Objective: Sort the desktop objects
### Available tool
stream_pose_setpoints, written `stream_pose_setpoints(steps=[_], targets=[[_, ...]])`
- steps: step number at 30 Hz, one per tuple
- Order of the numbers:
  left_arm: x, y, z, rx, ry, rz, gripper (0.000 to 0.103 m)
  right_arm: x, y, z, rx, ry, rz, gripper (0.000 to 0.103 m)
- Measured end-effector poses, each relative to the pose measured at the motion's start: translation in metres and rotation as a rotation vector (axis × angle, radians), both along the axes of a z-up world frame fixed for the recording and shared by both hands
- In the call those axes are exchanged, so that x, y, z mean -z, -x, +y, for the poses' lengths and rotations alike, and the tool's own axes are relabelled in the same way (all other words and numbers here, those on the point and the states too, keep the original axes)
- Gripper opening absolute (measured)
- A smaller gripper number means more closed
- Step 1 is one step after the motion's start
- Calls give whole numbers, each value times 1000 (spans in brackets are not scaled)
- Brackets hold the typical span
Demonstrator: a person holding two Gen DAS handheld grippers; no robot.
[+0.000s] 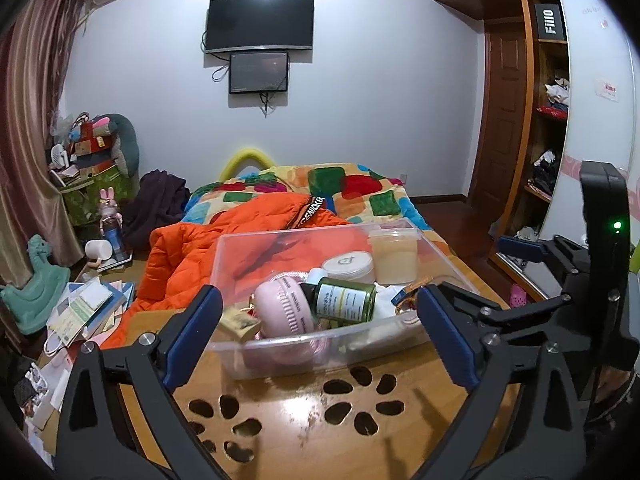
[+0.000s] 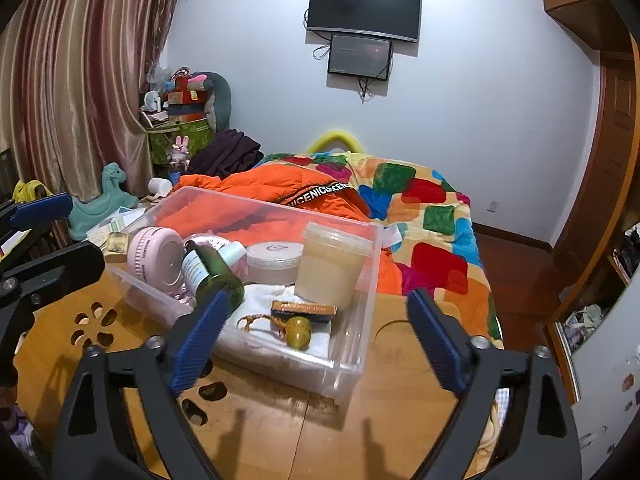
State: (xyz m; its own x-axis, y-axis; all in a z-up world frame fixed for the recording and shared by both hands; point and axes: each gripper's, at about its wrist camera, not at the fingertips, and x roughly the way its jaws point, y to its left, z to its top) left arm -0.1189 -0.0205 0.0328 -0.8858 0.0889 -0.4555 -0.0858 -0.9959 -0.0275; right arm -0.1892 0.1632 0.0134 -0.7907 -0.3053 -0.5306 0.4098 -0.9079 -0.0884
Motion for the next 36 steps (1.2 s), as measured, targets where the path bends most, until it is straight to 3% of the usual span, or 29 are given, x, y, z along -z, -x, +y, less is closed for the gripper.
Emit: stream_pose_setpoints(steps=[14,22,36], targets=[[9,-37,-13,-78,-14,0,101,-8,-52,9,23,36,30,103],[22,-47,-7,-60,-19,-24,101,-10,-79,20,30,94,26,103],[30,-58,1,-50,-43,-28,101,-3,-88,31,64,102,10,103]])
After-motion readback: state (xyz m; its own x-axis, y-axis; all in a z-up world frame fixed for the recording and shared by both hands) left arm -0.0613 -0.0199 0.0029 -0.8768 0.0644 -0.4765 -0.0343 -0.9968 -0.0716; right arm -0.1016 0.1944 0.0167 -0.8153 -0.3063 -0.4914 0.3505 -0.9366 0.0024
